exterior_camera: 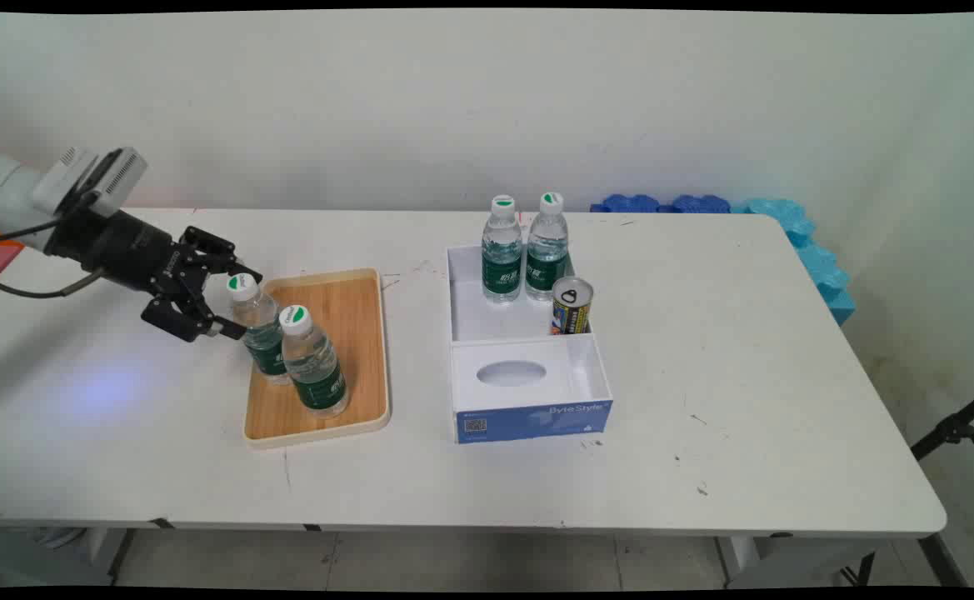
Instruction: Pick up the green bottle from the white box
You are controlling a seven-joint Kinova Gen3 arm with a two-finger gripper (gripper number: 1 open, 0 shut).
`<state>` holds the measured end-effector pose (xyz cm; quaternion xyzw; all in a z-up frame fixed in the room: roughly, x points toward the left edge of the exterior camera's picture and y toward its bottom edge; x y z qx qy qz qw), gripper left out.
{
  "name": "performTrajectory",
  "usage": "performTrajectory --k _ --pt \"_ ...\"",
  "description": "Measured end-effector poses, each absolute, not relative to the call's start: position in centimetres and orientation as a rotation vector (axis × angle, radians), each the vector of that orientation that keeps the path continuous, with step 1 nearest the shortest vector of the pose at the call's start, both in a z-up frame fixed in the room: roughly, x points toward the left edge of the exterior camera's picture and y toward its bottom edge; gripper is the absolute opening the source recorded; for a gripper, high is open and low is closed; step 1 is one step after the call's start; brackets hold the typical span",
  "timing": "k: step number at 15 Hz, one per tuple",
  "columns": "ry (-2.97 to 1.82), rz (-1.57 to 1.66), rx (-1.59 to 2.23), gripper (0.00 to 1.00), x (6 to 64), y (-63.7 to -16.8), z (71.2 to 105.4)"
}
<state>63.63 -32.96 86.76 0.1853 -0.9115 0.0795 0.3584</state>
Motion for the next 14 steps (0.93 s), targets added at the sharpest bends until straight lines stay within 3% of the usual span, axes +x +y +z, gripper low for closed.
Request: performTrajectory --k 5,14 --pt "-2.323 0.198 0.503 1.0 63.7 -33.2 90.2" --pt "-2.189 0.215 0.575 1.0 59.9 -34.5 100.8"
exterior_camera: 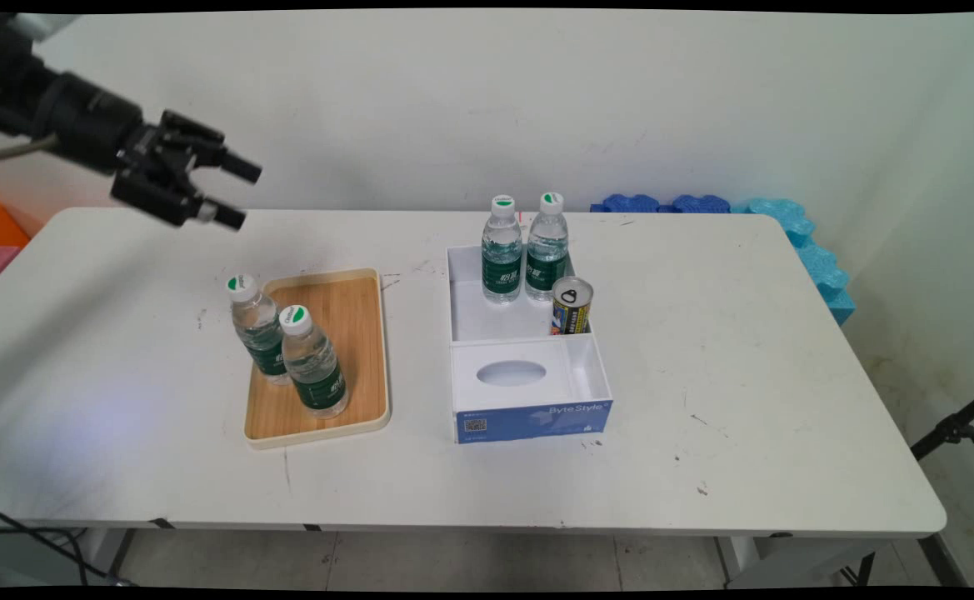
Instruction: Pick up the green bottle from the white box
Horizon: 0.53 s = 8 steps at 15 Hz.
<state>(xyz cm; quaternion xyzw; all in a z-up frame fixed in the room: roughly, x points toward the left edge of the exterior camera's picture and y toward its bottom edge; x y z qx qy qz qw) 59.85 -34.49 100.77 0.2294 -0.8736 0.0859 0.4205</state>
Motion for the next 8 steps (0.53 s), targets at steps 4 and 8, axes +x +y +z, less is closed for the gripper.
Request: performTrajectory --k 4,8 --pt "-2.17 0.263 0.619 1.0 56.1 -36.7 101.5" --pt "-2.19 0.303 0.623 1.0 51.0 -40.4 100.0"
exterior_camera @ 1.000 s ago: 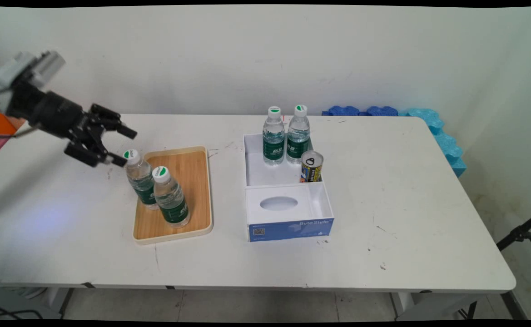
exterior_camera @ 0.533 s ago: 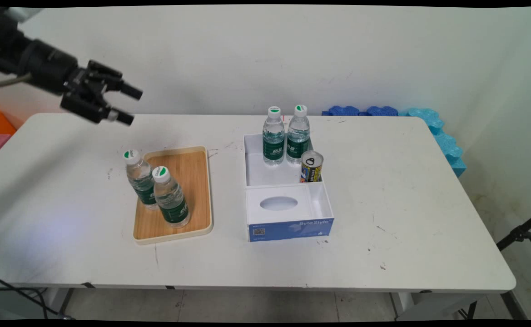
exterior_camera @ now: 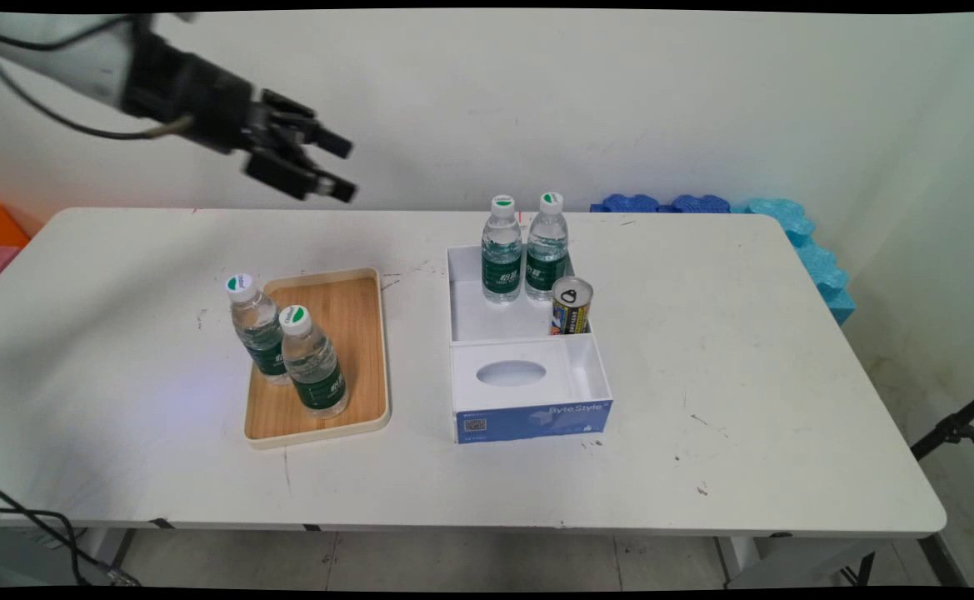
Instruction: Pick up the green bottle from the white box
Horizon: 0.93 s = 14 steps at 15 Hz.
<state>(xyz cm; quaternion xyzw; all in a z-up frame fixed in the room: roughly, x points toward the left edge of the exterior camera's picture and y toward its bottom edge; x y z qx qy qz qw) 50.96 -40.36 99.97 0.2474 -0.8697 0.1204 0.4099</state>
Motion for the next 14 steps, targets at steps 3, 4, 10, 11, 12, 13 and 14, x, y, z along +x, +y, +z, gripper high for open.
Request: performTrajectory --k 3,4,10,11,12,13,14 --pt "-2.213 0.323 0.622 1.0 47.9 -43.2 98.5" --pt "-2.22 0.331 0.623 1.0 47.1 -44.3 97.9" --pt "-2.283 0.359 0.61 1.0 42.9 -50.0 94.2" --pt "-2.294 0.361 0.606 1.0 42.3 -50.9 93.5" --pt "-2.304 0.362 0.602 1.0 41.7 -51.6 92.9" --pt "-2.313 0.362 0.595 1.0 41.3 -52.2 92.3" --pt "-2.324 0.363 0.587 1.0 40.9 -52.7 91.8"
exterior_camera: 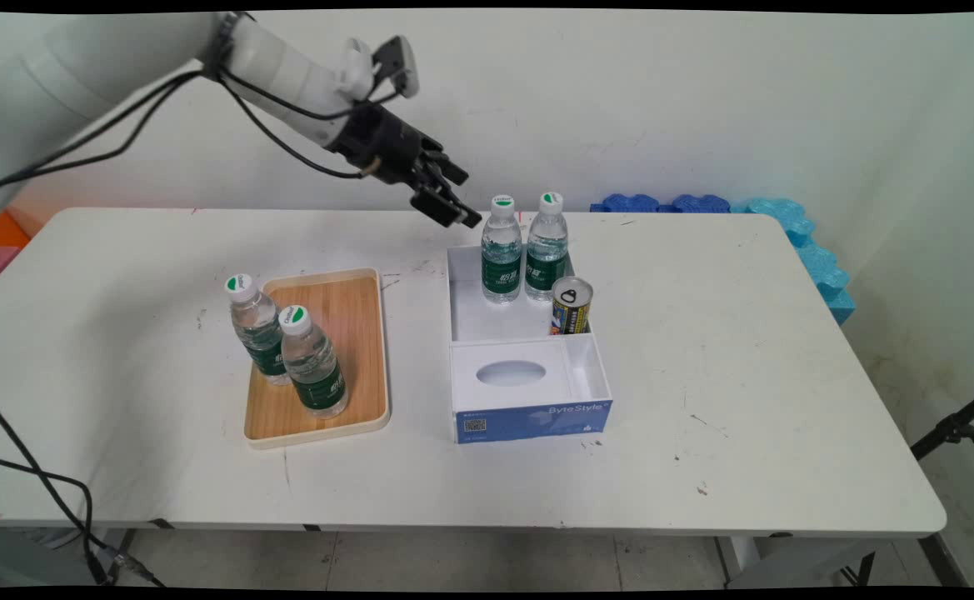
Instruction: Pick up the green bottle from the white box, then place the picked object on the tray
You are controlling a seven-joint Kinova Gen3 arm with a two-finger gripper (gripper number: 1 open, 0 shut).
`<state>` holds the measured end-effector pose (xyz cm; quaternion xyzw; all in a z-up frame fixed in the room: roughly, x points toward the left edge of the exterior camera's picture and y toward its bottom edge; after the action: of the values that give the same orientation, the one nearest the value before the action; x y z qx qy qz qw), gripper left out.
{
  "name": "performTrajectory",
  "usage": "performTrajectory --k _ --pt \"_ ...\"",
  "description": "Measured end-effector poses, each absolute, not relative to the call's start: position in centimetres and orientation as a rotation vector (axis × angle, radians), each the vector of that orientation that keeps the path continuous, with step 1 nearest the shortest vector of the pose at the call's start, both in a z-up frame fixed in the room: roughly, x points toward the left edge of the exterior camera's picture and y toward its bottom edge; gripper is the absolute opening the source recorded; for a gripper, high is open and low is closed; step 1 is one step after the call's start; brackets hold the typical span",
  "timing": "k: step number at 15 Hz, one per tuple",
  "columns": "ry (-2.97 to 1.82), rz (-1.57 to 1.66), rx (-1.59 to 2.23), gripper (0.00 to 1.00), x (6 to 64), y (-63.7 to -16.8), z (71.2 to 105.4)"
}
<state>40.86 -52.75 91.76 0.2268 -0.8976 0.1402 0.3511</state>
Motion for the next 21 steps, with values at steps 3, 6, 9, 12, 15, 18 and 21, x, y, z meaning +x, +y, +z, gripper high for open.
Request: performTrajectory --k 3,6,9,12,15,18,21 --pt "-2.347 0.361 0.57 1.0 39.8 -54.1 90.2" --pt "-2.363 0.352 0.558 1.0 38.8 -55.2 89.1" --pt "-2.376 0.339 0.547 1.0 38.0 -56.1 88.2" --pt "-2.389 0.329 0.535 0.0 37.5 -56.7 87.6" --pt "-2.408 0.325 0.517 0.0 37.4 -56.9 87.3" --pt "-2.406 0.331 0.514 0.0 37.4 -56.6 87.7" --pt "-2.373 0.343 0.539 0.0 37.8 -55.6 89.6"
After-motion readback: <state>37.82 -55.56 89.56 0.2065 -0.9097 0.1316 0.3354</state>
